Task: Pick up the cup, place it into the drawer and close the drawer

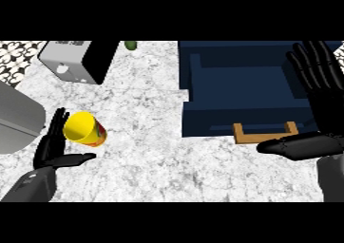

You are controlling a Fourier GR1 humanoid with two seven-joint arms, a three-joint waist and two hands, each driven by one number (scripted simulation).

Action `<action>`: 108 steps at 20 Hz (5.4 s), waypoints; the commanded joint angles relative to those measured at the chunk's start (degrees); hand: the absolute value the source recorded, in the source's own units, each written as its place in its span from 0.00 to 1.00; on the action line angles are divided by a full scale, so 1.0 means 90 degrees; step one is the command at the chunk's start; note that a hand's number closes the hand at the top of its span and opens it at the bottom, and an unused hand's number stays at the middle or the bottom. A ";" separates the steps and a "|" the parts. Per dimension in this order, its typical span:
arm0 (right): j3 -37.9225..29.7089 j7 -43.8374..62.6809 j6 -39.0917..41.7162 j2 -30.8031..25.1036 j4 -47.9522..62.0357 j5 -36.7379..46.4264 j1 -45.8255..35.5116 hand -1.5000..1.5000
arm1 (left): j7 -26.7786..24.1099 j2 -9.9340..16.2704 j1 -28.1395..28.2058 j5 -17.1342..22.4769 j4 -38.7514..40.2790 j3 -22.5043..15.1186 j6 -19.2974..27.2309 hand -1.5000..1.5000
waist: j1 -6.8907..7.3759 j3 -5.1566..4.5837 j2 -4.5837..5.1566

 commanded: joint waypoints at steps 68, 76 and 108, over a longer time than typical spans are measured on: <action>-0.0273 -0.0312 0.0204 -0.0150 0.0171 0.0075 0.0172 0.00 | 0.4033 -0.2071 -0.5315 0.1080 -0.1883 -0.2471 0.3733 1.00 | -0.0245 0.0039 0.0020; -0.0209 -0.0343 0.0340 -0.0164 0.0373 -0.0051 -0.0215 0.00 | 0.4445 -0.2071 -0.5495 0.1532 -0.0902 -0.3450 0.3565 1.00 | -0.0612 0.0042 0.0099; 0.1905 0.0362 0.2873 -0.1388 0.0379 0.0740 -0.0084 0.00 | 0.2472 -0.2071 -0.4654 0.3780 -0.1320 -0.3789 0.3551 0.00 | -0.0404 0.0037 0.0041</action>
